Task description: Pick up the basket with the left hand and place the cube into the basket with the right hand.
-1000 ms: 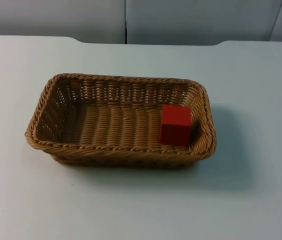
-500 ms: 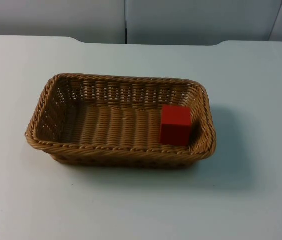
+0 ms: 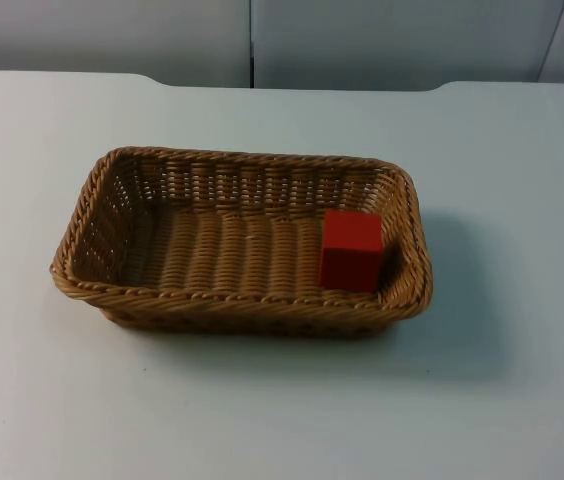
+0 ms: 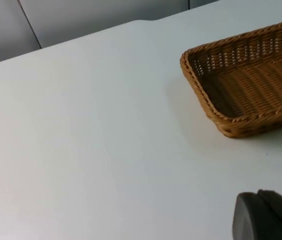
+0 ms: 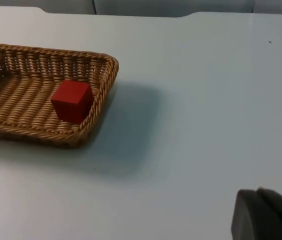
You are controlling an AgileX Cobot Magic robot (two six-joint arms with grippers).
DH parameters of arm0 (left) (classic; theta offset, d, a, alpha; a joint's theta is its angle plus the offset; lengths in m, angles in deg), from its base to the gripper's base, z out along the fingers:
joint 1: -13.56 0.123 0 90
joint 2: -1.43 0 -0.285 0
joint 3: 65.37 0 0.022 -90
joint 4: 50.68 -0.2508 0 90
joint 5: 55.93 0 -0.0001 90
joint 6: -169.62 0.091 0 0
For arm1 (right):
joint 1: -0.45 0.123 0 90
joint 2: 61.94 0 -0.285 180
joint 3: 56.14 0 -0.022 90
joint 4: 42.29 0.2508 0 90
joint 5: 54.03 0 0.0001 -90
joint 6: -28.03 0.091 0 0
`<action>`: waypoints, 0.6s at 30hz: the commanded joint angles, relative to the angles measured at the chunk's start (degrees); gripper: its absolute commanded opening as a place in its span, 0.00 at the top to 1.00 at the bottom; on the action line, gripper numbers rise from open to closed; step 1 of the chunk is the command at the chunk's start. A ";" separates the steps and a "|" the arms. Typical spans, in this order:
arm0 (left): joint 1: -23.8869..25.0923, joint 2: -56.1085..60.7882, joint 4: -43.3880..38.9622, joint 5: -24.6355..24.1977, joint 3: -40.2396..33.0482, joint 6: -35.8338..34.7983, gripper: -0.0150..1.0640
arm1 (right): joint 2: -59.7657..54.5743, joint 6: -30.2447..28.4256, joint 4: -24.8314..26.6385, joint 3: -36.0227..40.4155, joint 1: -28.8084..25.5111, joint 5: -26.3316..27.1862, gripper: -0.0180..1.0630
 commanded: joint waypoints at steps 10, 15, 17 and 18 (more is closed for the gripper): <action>-0.56 0.18 0.05 0.12 -0.35 -0.48 0.99 | 0.17 -0.46 0.00 0.49 0.13 0.70 0.99; -0.56 0.18 -0.05 0.12 -0.35 -0.48 0.99 | 0.17 -0.46 0.00 0.49 0.13 0.70 0.99; -0.56 0.18 -0.19 0.00 -0.35 -0.82 0.99 | 0.17 -0.46 0.00 0.49 0.13 0.70 0.99; -0.56 0.18 -0.48 0.00 -0.35 -1.46 0.99 | 0.17 -0.46 0.00 0.49 0.13 0.70 0.99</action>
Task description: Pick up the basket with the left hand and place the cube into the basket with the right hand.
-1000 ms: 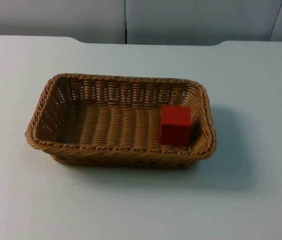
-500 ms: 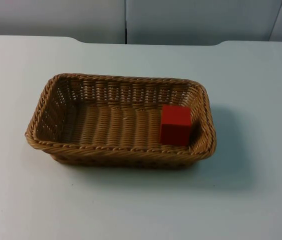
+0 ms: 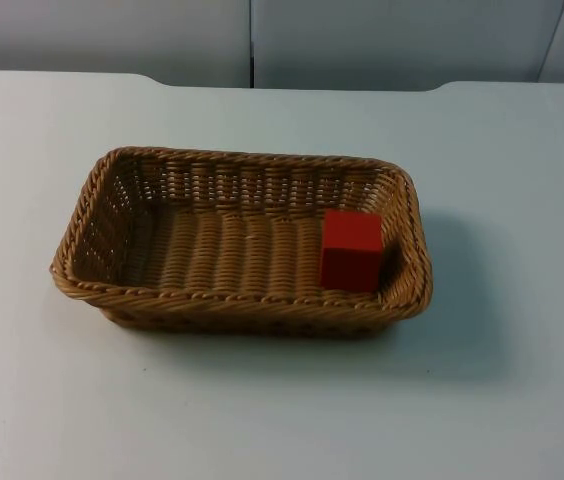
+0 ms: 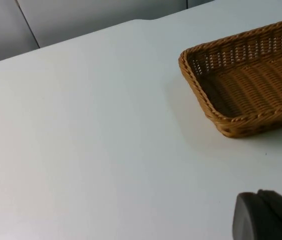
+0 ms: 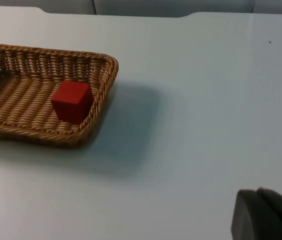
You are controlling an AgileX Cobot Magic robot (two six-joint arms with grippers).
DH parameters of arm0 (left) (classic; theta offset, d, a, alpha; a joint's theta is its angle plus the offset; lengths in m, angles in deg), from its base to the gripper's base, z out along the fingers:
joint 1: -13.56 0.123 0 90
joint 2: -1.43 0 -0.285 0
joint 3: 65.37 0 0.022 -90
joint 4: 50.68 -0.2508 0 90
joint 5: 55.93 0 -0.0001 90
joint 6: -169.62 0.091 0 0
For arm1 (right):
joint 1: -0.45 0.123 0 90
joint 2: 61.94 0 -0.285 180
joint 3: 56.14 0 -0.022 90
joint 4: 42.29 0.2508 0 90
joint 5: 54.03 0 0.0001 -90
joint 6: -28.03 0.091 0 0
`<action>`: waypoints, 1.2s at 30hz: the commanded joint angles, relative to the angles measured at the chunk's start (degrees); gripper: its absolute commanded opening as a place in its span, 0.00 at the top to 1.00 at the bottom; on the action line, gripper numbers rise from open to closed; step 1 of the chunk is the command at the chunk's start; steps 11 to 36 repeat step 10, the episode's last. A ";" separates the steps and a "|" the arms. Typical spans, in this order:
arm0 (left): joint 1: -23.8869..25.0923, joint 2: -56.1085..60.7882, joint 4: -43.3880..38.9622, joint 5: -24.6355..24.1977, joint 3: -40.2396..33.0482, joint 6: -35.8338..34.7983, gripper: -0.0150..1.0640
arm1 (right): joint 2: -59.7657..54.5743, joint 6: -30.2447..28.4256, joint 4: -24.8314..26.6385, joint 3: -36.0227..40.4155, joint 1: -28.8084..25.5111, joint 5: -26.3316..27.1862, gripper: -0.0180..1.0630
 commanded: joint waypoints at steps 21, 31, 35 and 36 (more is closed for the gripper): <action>-0.44 0.18 -4.41 0.33 -0.35 -8.52 0.99 | 0.17 -0.36 0.00 0.49 0.13 0.67 0.99; -0.44 0.18 -4.41 0.33 -0.35 -8.52 0.99 | 0.17 -0.36 0.00 0.49 0.13 0.67 0.99; -0.44 0.18 -4.41 0.33 -0.35 -8.52 0.99 | 0.17 -0.36 0.00 0.49 0.13 0.67 0.99; -0.44 0.18 -4.41 0.33 -0.35 -8.52 0.99 | 0.17 -0.36 0.00 0.49 0.13 0.67 0.99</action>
